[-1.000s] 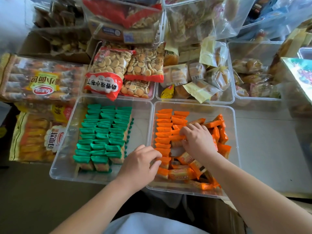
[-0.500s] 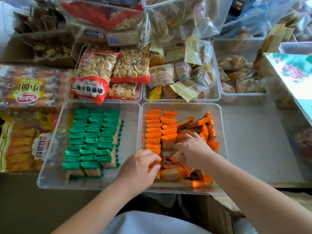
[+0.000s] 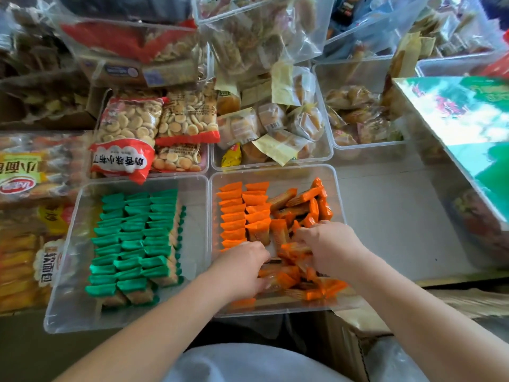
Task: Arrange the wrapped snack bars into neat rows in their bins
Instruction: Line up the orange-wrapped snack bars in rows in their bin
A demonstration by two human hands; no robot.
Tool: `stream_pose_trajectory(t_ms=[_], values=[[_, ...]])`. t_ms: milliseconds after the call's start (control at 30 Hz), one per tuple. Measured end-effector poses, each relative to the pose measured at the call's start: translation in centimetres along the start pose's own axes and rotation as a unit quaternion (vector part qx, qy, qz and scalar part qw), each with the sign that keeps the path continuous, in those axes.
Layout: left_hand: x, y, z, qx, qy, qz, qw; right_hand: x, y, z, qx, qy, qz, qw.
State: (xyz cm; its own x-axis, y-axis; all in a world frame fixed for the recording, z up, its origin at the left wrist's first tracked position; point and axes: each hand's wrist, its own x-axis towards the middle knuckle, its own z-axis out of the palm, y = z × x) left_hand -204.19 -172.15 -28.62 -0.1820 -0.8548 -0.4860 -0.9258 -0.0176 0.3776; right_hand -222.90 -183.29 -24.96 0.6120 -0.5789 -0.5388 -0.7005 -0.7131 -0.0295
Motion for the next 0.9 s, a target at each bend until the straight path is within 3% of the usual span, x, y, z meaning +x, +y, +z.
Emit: stream_pose_trajectory(t_ms=[133, 367, 633, 900], values=[[2.9, 1.3, 0.5, 0.056, -0.104, 0.022, 0.993, -2.4, 1.8, 0.2, 0.054, 0.054, 0.09, 0.993], [6.5, 2.2, 1.3, 0.083, -0.209, 0.009, 0.974, -3.9, 2.4, 2.0, 0.136, 0.104, 0.12, 0.978], [6.0, 2.4, 0.0, 0.017, -0.171, 0.007, 0.985, -4.1, 2.8, 2.0, 0.135, 0.117, 0.116, 0.977], [2.1, 2.4, -2.4, -0.195, -0.075, -0.013, 0.978, -3.8, 2.5, 2.0, 0.112, 0.095, 0.11, 0.983]])
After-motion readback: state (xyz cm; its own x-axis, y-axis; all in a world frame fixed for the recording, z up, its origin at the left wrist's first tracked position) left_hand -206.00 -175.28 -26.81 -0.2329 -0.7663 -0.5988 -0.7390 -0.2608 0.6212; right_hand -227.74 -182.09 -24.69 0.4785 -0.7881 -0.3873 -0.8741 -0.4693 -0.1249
